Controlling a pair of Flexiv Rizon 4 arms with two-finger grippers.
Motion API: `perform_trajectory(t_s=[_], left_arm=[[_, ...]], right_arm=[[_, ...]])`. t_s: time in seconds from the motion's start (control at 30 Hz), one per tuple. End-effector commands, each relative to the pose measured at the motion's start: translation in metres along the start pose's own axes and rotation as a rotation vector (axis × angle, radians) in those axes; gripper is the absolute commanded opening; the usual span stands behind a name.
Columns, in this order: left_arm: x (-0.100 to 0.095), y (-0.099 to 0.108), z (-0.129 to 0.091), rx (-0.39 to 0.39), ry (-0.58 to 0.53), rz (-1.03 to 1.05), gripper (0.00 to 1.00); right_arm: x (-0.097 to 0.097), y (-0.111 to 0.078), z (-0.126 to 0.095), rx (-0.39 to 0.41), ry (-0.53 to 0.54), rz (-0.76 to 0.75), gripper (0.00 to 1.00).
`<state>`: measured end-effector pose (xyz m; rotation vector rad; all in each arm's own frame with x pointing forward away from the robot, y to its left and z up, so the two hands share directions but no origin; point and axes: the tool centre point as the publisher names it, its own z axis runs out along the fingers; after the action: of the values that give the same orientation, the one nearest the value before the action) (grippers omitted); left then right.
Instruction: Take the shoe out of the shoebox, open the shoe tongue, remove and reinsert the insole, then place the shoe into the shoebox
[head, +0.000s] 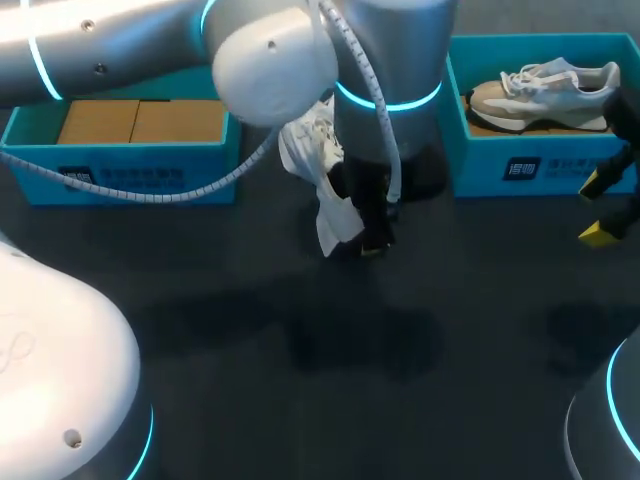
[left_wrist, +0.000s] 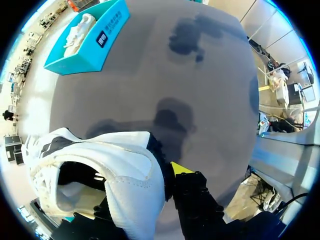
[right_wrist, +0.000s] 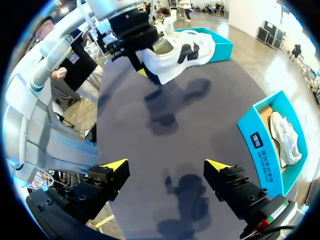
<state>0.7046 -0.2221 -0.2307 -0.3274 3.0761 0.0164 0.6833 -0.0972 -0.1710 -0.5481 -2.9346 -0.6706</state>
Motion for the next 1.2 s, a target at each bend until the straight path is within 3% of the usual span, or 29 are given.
perform_trajectory(t_s=[0.03,0.93,1.2], left_arm=[[0.000,0.003,-0.013,0.004,-0.010,-0.005,0.00],[0.000,0.002,-0.016,-0.001,-0.016,-0.010,0.00],[-0.011,0.015,-0.016,0.002,-0.019,0.035,0.00]], right_arm=[[-0.002,0.001,0.001,0.004,0.002,0.002,1.00],[-0.002,0.001,0.001,0.004,0.002,0.002,1.00],[-0.002,0.001,0.001,0.004,0.002,0.002,1.00]])
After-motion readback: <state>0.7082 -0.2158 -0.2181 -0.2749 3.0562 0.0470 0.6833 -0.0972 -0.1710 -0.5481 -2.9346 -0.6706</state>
